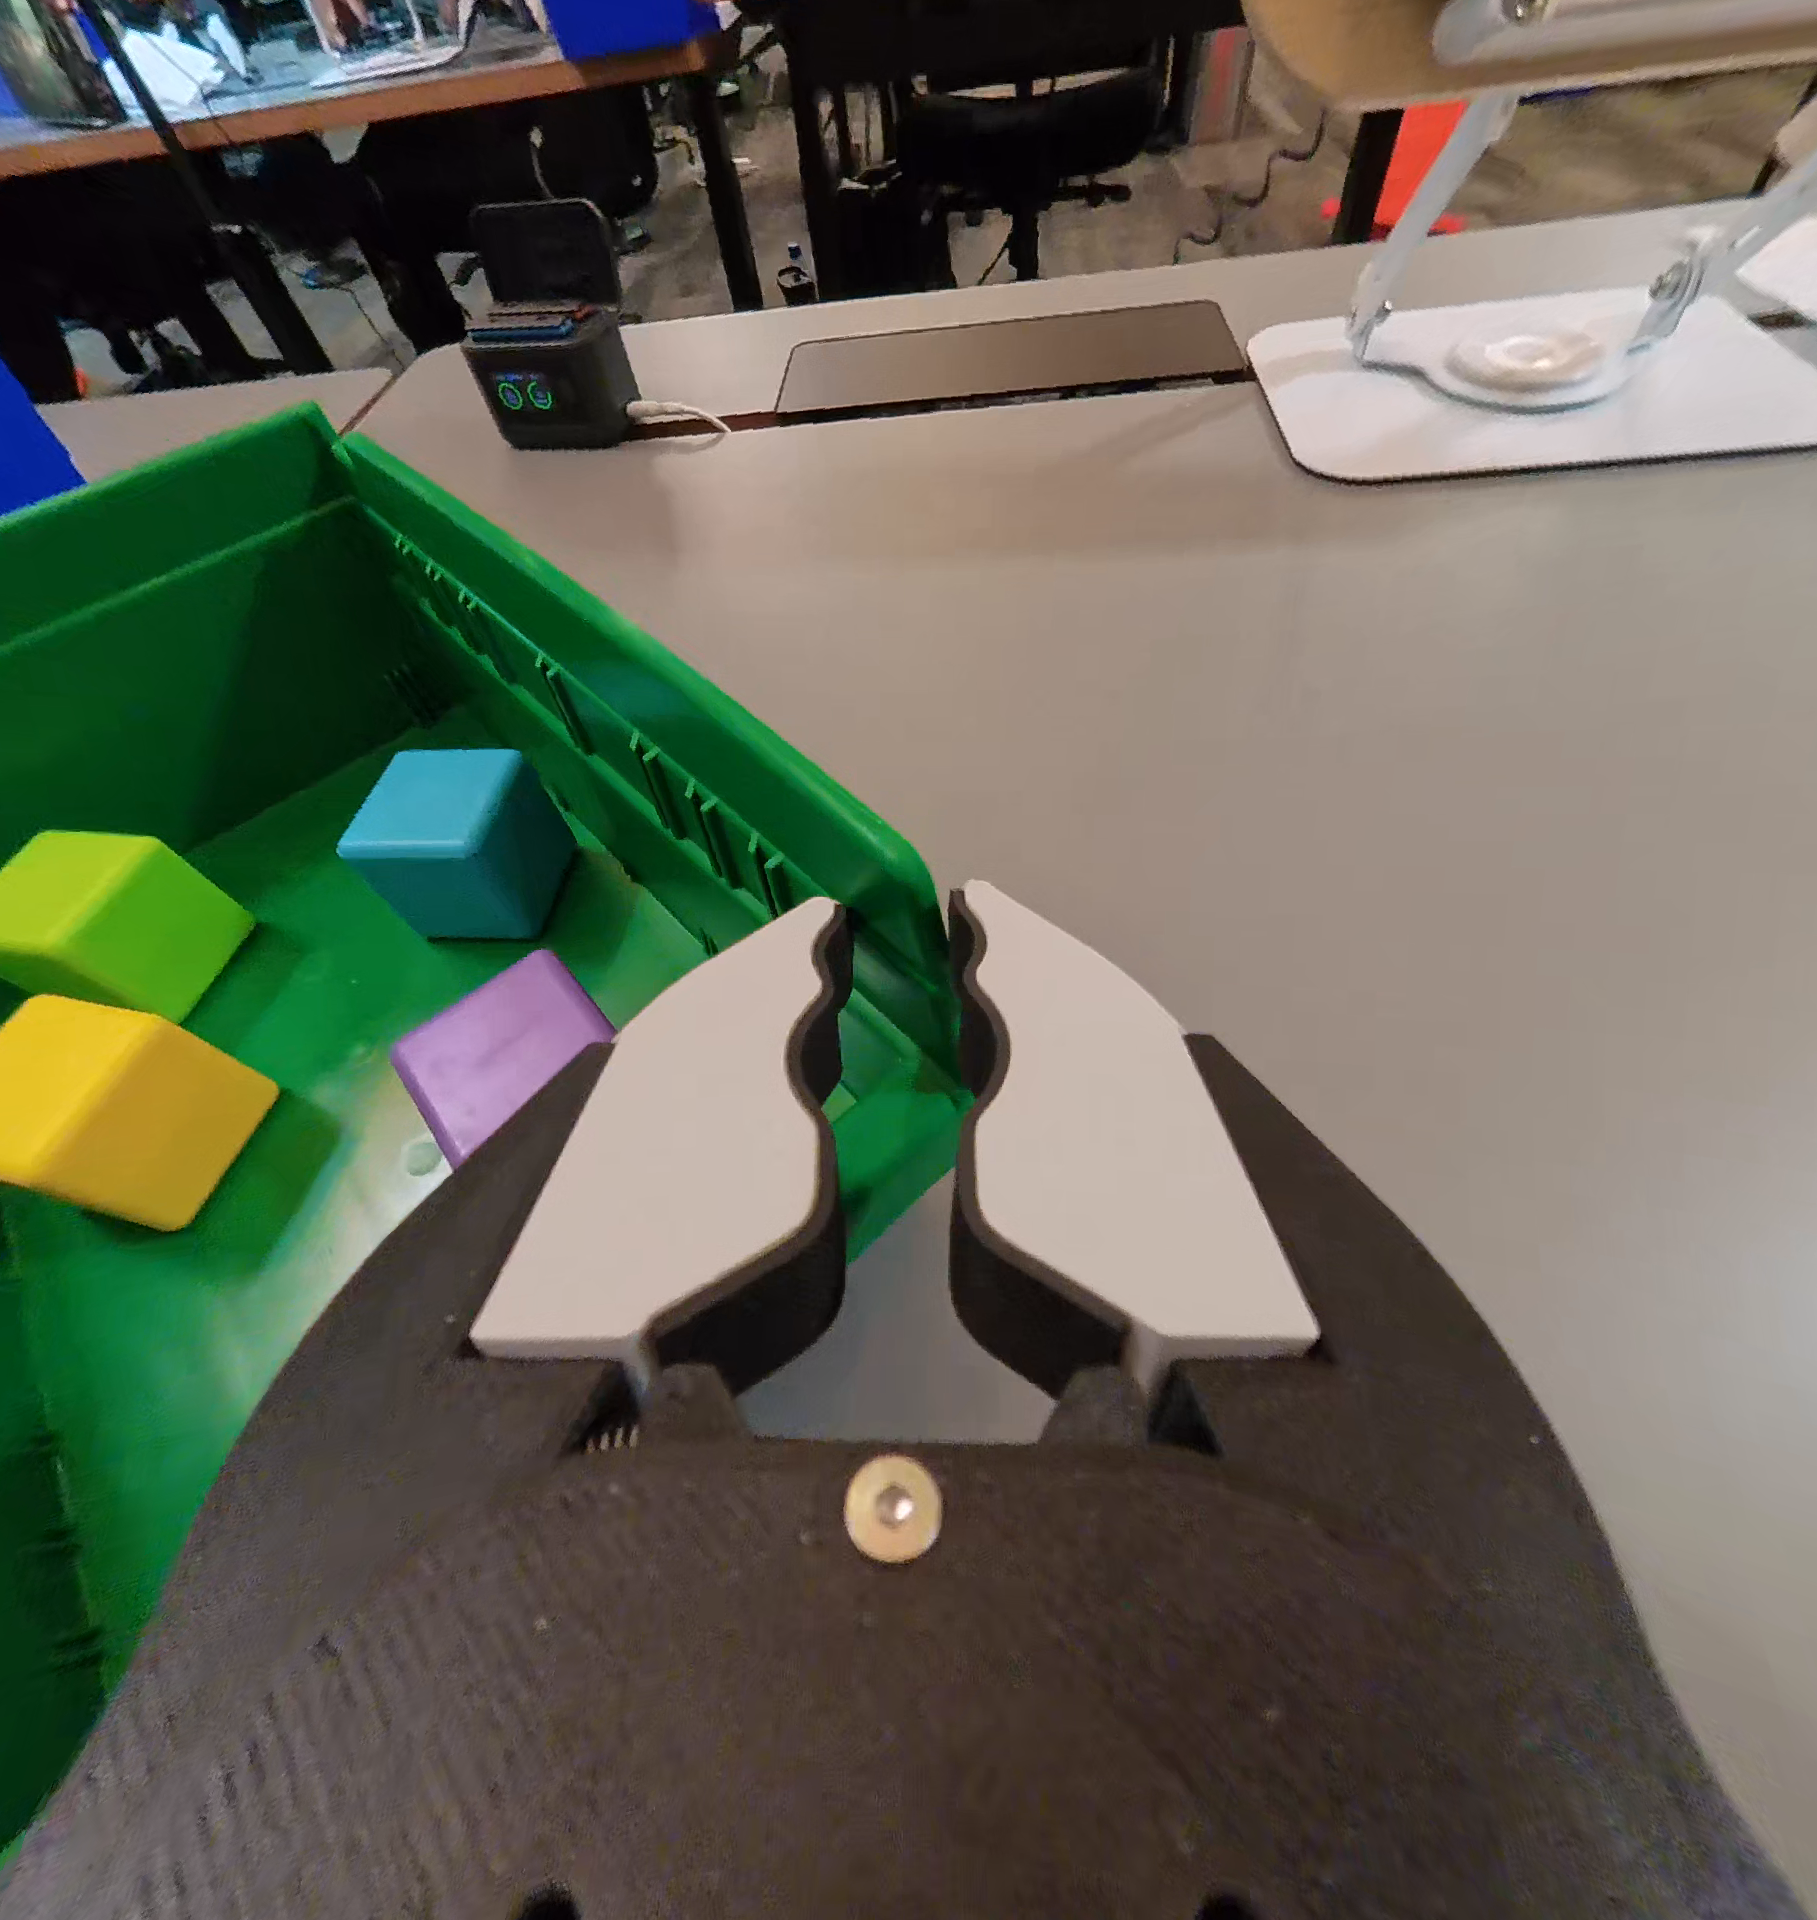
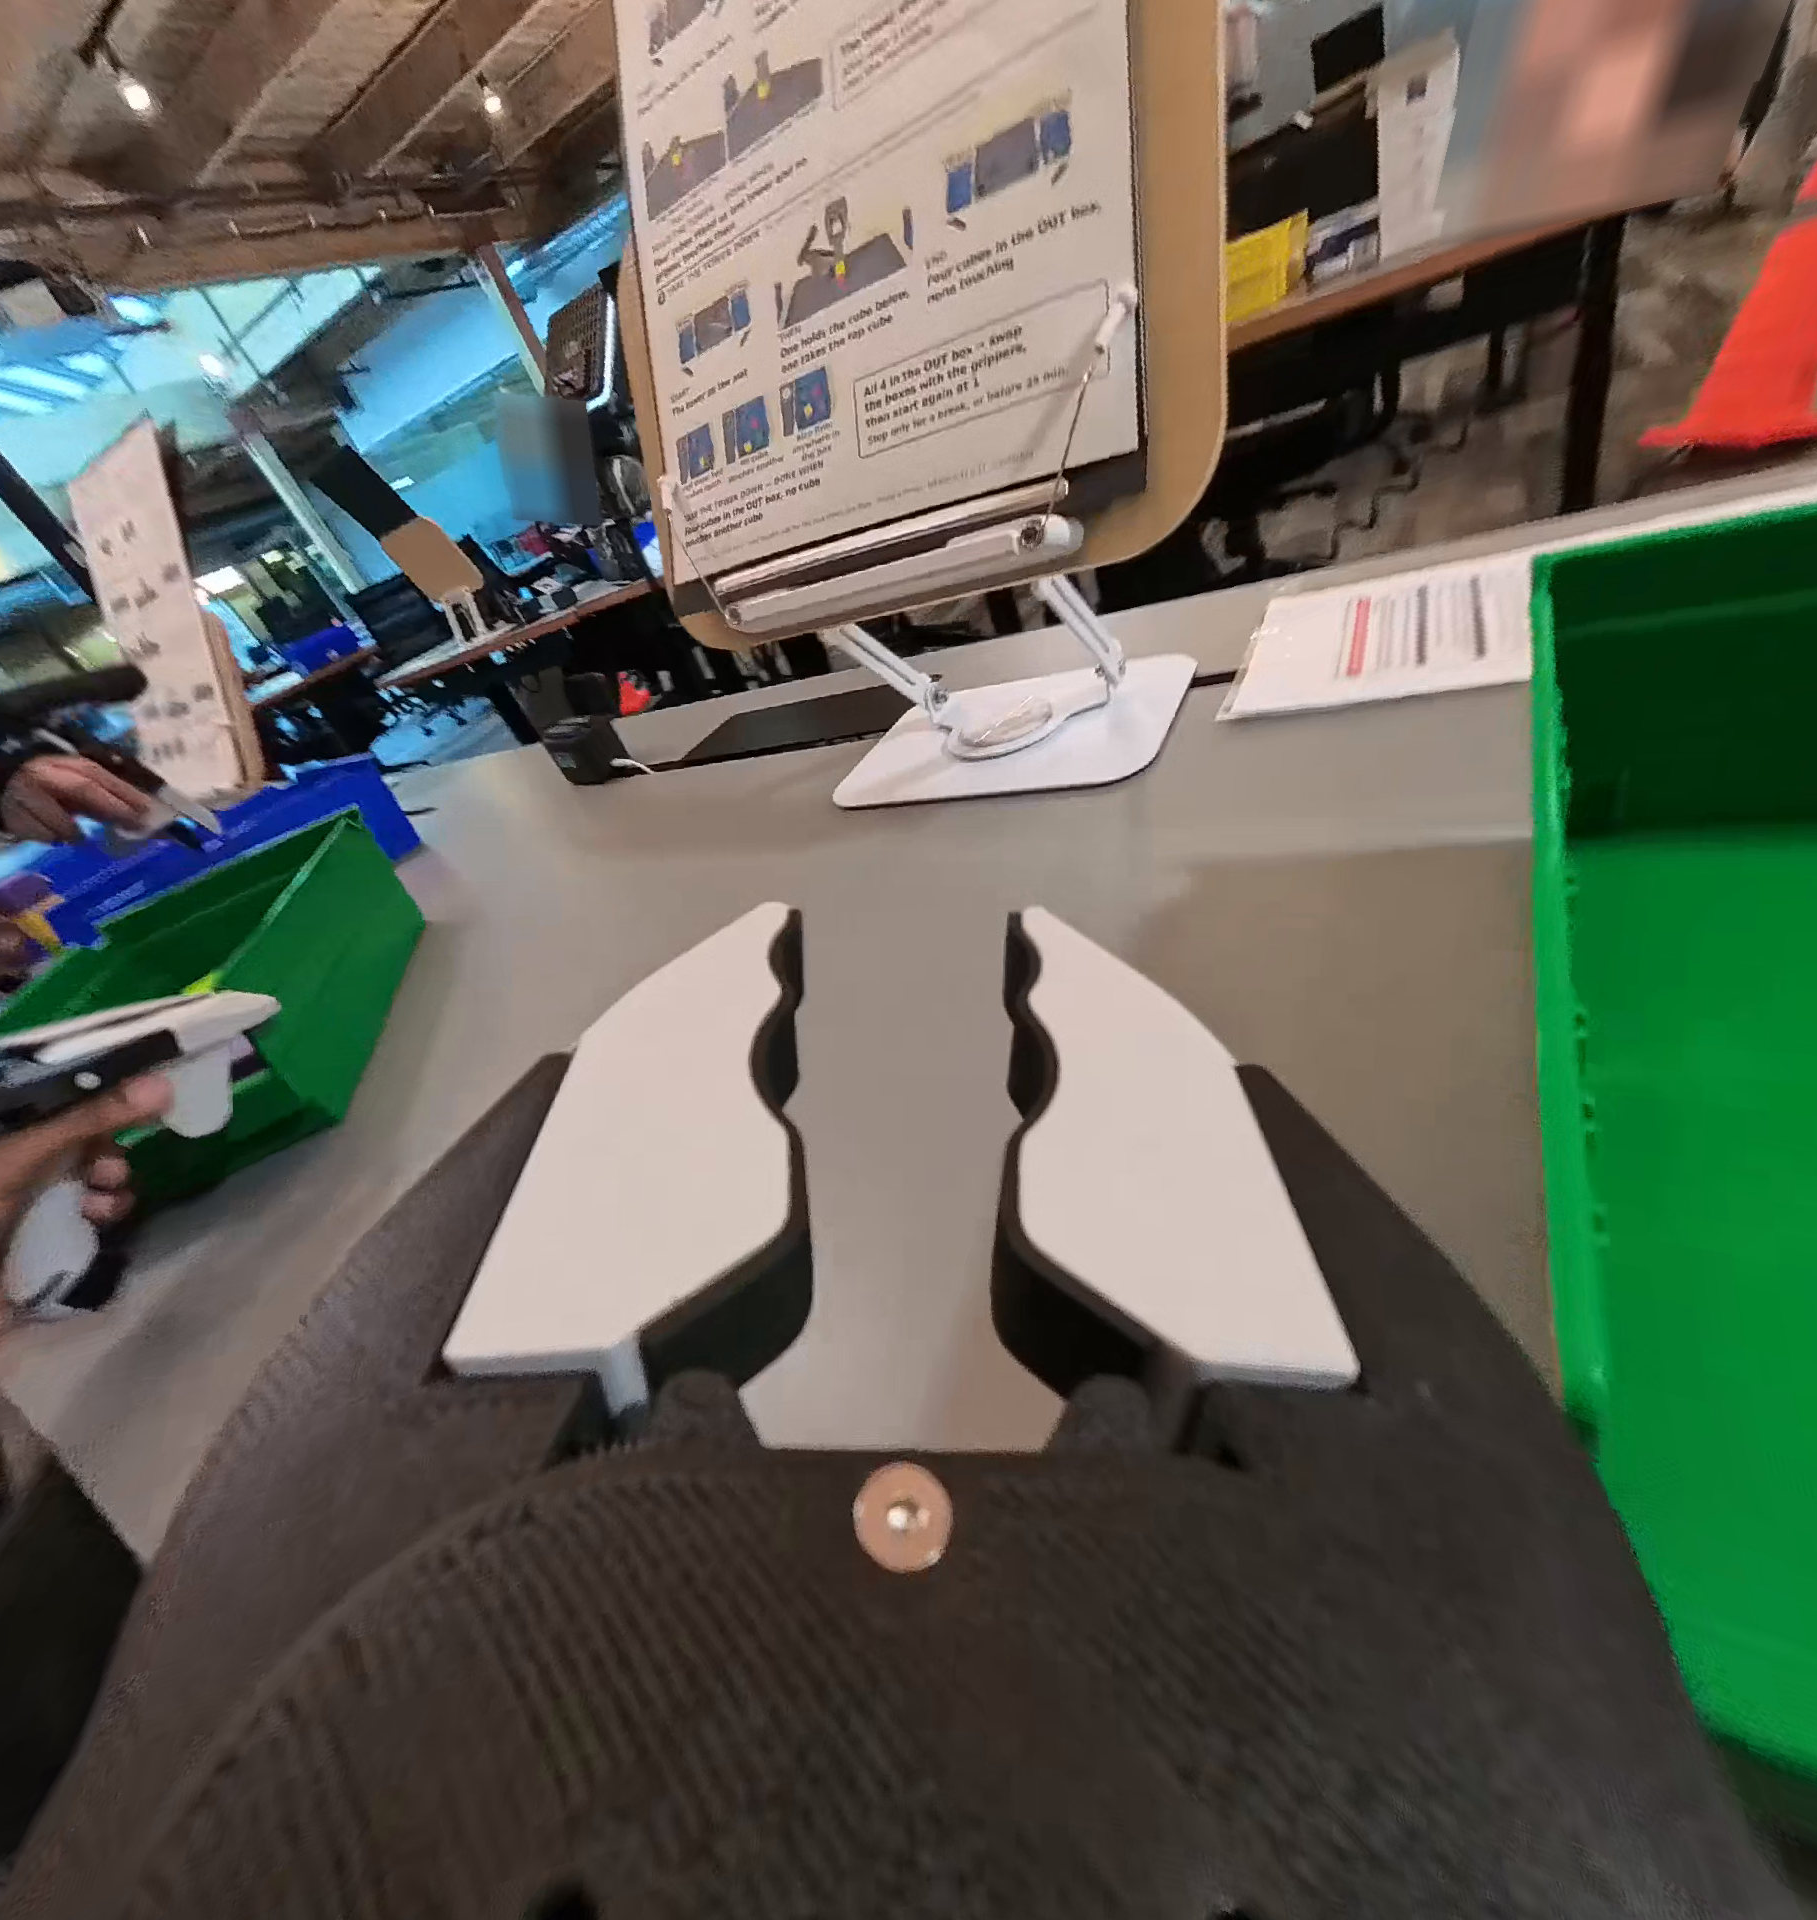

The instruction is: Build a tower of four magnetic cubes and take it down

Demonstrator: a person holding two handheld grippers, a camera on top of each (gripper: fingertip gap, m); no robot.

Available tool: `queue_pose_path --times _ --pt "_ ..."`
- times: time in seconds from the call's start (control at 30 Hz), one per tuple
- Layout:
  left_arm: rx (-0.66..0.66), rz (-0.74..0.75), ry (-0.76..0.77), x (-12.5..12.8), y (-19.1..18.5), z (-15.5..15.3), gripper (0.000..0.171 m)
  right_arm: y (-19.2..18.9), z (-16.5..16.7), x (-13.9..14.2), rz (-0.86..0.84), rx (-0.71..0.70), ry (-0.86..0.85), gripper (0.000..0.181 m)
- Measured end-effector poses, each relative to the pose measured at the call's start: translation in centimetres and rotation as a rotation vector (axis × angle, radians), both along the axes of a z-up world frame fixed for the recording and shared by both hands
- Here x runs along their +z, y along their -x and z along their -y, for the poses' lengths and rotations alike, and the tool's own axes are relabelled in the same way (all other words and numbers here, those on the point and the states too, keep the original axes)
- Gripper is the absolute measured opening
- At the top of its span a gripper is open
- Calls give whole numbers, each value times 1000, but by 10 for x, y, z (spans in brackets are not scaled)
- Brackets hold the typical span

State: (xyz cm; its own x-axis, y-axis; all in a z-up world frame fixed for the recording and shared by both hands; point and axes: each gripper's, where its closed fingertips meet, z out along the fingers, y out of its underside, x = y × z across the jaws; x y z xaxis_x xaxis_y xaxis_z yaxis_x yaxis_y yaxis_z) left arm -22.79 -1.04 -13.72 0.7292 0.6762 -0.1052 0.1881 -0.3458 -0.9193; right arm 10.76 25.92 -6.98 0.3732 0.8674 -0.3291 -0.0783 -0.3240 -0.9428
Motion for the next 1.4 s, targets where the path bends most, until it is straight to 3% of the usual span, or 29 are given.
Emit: queue_pose_path --times 0.23,0.63,0.83,1.0,1.1,1.3,1.4 --pt "-106 58 5 -2 -2 2 20 -3 -6 -8 -83 39 179 37" --pt "-428 134 40 -3 -26 8 20 10 8 -14 -27 94 154 35" --pt "-452 110 141 -4 -18 47 17 9 7 -16 -40 107 184 35" --pt "-422 198 56 -3 -3 84 14 12 8 -20 -38 123 212 35" --pt "-431 257 -3 -2 -2 87 15 15 10 -22 -33 138 224 35" --pt "-440 221 14 -2 -3 86 16 17 13 -24 -10 147 205 35" --pt "-515 268 52 -1 -16 91 31 17 14 -25 -13 154 217 35"
